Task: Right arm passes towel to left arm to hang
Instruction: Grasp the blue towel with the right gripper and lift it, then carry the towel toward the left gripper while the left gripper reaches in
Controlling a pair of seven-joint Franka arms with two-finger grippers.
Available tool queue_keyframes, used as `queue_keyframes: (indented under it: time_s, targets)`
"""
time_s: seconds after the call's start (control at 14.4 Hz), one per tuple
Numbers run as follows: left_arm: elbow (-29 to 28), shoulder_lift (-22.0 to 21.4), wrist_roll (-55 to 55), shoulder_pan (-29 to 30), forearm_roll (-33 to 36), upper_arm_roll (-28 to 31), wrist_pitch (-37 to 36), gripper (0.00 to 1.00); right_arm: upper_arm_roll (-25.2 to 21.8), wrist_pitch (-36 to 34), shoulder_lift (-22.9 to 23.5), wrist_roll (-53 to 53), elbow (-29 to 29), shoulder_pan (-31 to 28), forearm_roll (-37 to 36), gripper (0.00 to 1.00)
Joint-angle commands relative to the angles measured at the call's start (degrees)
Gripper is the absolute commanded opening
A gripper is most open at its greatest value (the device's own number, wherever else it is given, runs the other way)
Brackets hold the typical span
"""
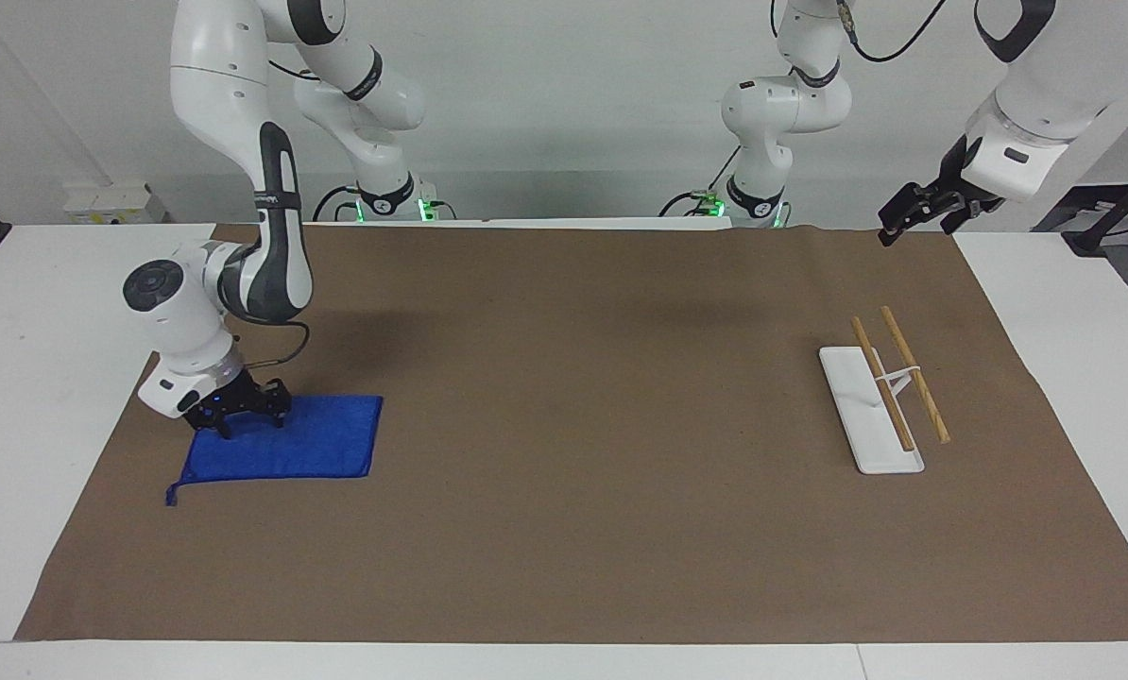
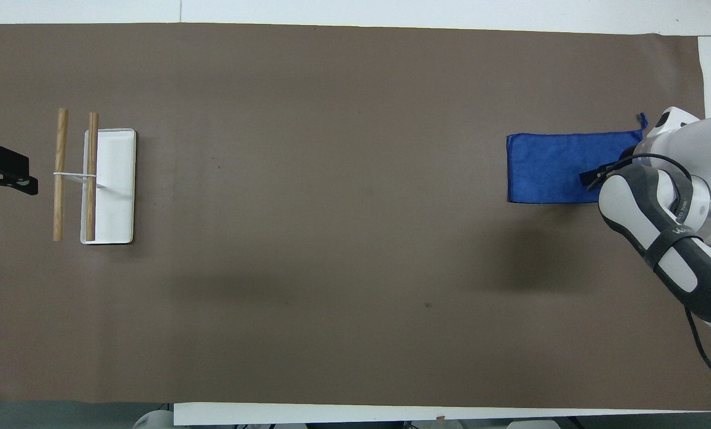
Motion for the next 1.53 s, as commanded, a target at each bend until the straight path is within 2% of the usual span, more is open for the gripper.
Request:
queue_keyframes:
  time_s: [0.0,0.07,0.14,0.35,0.49,0.83,0.97,1.18,1.32,1.46]
  targets:
    - [-0.3,-0.6,0.3,0.1,0.6,0.1,0.1,1.0,1.2,0.9,0.3,-1.3,-0.9,-1.0,0.3,0.26]
    - [-0.3,-0.5,0.2,0.0,0.6,0.1,0.1,1.0,1.6,0.5,0.2,-1.3,-0.8,-1.1,0.4,0.1]
    - [-0.3,-0.5,0.3,0.0,0.6,0.1,0.1,1.0,1.7,0.4,0.2,-1.3,-0.7,-1.3,0.3,0.0]
    - [-0.3,-0.5,0.3,0.1,0.6,0.1,0.1,1.0,3.3,-3.0,-0.7,-0.9,0.5,-2.3,1.0,0.0]
    - [-0.3,-0.5,0.3,0.1,0.6,0.1,0.1,1.0,4.3,-7.7,-1.7,-0.2,2.4,-2.4,5.2,0.0]
    - [-0.3,-0.6,0.3,0.1,0.6,0.1,0.1,1.0,7.8,-19.5,-4.5,8.1,6.5,-2.5,5.5,0.0]
    - [-0.3,-0.6,0.3,0.1,0.6,0.1,0.0,1.0,10.8,-27.0,-5.7,17.3,9.4,-2.4,5.5,0.0]
    - [-0.3,-0.6,0.3,0.0,0.6,0.1,0.1,1.0,18.8,-38.0,-6.1,38.0,16.4,-2.3,5.6,0.0]
    - [-0.3,-0.5,0.3,0.1,0.6,0.1,0.1,1.0,24.5,-40.7,-6.4,50.4,19.3,-2.3,7.0,0.0]
    - [-0.3,-0.6,0.2,0.1,0.6,0.1,-0.3,1.0,29.4,-40.2,-6.4,62.5,20.0,-2.3,10.9,0.0]
